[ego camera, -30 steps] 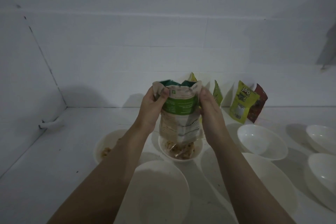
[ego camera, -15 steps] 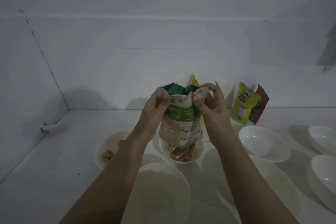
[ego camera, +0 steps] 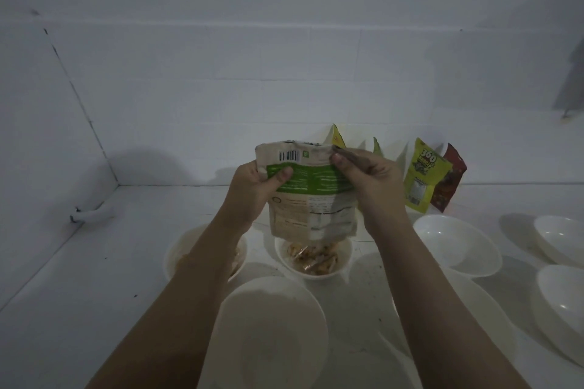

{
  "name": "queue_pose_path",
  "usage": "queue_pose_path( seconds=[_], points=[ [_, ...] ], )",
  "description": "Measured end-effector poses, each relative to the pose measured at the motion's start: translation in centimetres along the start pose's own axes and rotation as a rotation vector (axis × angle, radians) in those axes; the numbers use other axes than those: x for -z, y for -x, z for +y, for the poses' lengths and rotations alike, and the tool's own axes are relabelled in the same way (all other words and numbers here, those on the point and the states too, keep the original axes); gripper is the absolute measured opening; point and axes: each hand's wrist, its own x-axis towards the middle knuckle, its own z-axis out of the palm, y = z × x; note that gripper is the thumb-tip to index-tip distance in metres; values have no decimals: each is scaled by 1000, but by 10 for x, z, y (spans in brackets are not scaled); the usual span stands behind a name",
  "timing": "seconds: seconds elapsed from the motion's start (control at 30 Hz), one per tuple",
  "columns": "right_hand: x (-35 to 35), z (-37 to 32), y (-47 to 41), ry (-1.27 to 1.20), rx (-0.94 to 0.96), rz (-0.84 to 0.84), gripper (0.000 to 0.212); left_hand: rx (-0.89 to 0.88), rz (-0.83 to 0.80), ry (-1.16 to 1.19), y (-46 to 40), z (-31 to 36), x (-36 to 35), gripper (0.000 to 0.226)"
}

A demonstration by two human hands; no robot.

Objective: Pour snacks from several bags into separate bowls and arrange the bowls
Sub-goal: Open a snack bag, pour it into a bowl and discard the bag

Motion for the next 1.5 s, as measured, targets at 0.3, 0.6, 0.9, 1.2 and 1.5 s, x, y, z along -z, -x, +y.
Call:
queue_pose_path(
  seconds=[0.3,0.6,0.9,1.2,1.5],
  points=[
    [-6,-5,4,16,63,43,30,163,49,-28,28,-31,-8,15],
    [-4,-13,4,-67,71,144,13,259,-20,1,39,-54,2,25],
    [-1,-19,5,140,135,36,14,112,-111,-35,8,4,7,24],
    [11,-10,6,279,-146,-225,33,-68,16,186,-8,34,-14,28],
    [19,41,2,593,-393,-314,36,7,191,209,-5,25,-1,18]
  ],
)
